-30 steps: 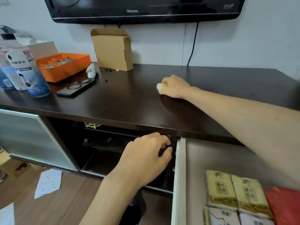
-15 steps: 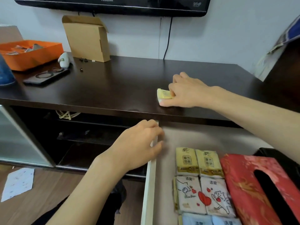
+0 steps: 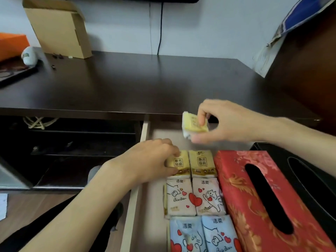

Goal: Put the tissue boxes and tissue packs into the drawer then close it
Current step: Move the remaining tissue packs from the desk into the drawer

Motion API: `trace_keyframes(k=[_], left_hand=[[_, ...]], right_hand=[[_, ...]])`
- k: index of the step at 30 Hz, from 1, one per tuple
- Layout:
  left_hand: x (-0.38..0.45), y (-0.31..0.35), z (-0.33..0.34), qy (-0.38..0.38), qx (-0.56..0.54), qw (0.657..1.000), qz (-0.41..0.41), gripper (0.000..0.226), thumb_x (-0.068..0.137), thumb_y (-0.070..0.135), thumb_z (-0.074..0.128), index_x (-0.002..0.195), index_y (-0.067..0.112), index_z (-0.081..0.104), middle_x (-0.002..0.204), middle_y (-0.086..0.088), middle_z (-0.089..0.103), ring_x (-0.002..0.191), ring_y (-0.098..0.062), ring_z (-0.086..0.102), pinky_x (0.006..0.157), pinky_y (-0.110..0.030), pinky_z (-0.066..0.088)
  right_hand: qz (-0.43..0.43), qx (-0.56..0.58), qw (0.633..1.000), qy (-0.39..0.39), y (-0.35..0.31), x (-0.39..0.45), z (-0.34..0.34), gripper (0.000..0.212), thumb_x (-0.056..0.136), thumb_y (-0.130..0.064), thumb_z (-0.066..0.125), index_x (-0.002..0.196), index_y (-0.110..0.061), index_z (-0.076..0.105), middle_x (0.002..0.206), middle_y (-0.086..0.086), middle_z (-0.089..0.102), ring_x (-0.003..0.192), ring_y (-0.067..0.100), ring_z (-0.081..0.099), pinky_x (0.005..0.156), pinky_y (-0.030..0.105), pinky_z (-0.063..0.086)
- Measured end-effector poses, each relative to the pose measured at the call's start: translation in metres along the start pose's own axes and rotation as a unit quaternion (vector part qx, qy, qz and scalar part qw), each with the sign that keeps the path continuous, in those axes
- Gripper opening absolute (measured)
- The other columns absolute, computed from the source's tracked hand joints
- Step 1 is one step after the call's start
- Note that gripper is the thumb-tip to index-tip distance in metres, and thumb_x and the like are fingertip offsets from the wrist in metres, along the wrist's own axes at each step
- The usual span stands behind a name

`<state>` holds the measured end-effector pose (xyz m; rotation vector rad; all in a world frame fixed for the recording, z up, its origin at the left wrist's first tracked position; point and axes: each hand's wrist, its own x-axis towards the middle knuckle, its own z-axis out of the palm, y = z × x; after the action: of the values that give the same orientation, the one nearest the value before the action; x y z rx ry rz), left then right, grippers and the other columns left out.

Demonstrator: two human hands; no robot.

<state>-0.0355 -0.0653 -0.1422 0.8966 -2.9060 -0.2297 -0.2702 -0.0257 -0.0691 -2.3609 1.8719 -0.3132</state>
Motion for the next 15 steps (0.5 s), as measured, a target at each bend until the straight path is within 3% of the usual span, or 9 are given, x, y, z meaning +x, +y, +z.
trace_keyframes(k=[6,10,15], left_hand=[[0.002,0.001,-0.001,-0.008,0.005,1.0,-0.004,0.046,0.086,0.052,0.064,0.127,0.033,0.059,0.122,0.014,0.055,0.11,-0.009,0.056,0.083,-0.026,0.046],[0.002,0.003,-0.001,-0.016,0.005,1.0,-0.013,0.047,0.085,0.052,0.065,0.128,0.033,0.058,0.123,0.014,0.055,0.111,-0.011,0.056,0.087,-0.03,0.047],[0.001,0.003,-0.001,-0.014,-0.006,1.0,-0.012,0.047,0.085,0.053,0.065,0.127,0.033,0.058,0.122,0.015,0.055,0.109,-0.009,0.057,0.084,-0.03,0.049]], right_hand=[[0.043,-0.021,0.996,-0.079,0.001,-0.041,0.03,0.061,0.063,-0.088,0.062,0.106,-0.047,0.046,0.103,-0.027,0.056,0.098,0.002,0.054,0.085,0.04,0.051],[0.061,0.012,0.995,-0.084,0.004,-0.045,0.046,0.091,0.066,-0.082,0.072,0.141,-0.039,0.046,0.128,-0.023,0.057,0.113,0.004,0.057,0.095,0.035,0.049],[0.091,0.037,0.988,-0.116,0.004,-0.04,0.047,0.078,0.062,-0.074,0.081,0.126,-0.035,0.061,0.115,-0.015,0.058,0.107,0.011,0.058,0.094,0.04,0.05]])
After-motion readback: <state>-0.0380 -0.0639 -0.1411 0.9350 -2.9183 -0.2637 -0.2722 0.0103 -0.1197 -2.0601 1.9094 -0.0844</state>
